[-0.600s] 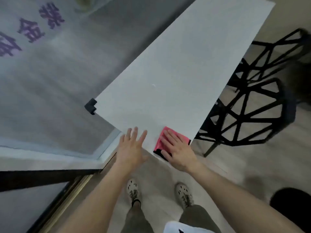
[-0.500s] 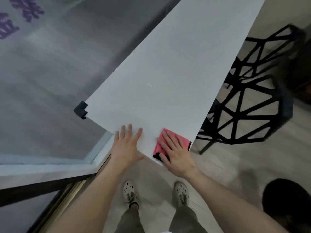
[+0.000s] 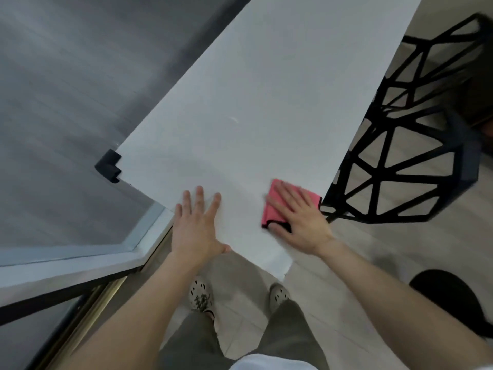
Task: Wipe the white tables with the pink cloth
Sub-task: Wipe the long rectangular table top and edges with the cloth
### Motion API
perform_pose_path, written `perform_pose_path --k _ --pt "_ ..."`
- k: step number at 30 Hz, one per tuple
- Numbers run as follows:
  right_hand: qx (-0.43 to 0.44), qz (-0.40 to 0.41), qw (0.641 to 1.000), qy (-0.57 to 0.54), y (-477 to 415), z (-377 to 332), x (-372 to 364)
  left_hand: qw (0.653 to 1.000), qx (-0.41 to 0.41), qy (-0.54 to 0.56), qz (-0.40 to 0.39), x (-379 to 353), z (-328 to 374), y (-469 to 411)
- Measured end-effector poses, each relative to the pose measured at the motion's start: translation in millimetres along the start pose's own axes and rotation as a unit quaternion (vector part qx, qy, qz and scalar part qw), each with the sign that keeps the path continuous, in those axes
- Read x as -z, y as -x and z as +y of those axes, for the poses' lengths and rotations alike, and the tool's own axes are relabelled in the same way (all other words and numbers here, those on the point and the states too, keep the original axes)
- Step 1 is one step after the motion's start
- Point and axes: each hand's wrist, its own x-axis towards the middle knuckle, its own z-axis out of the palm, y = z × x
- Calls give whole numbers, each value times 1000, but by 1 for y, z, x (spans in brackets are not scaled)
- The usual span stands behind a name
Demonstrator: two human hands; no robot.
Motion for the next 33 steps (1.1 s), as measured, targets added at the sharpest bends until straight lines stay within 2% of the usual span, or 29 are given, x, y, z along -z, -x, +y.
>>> perform_pose_path --k 4,8,10,12,14,15,18,20,23,24,27,29,30,31,33 --pt "-88 34 995 -6 -34 32 9 999 23 11 -18 6 3 1" --pt "-83 47 995 -12 -38 28 4 997 69 -1 -29 26 23 2" --pt "-79 39 996 -24 -38 27 7 994 111 9 3 32 39 12" --pt "-46 30 998 -24 -38 31 8 980 171 49 83 22 64 30" --pt "-2 12 999 -32 -41 37 12 940 255 153 165 0 99 49" --pt "20 3 999 -34 -41 41 14 919 289 204 177 -13 117 58" --pt "107 -15 994 -25 -47 55 18 902 324 268 103 -42 160 73" --pt "148 -28 988 -18 -55 65 25 891 330 298 87 -52 168 74" --pt "158 -18 987 -22 -48 61 25 898 336 271 83 -58 162 74" --pt "185 -17 982 -25 -38 52 22 903 333 260 80 -58 160 73" --pt "339 -19 940 17 0 35 2 909 340 229 80 -59 157 70" --pt "403 -30 914 20 -15 53 11 910 335 227 89 -62 157 70" --pt "394 -32 918 14 -31 69 19 909 334 232 91 -63 156 71" --pt "349 -41 936 6 -48 88 28 908 335 235 91 -65 155 71" --pt "211 -37 977 3 -78 123 48 910 330 234 87 -68 153 70"
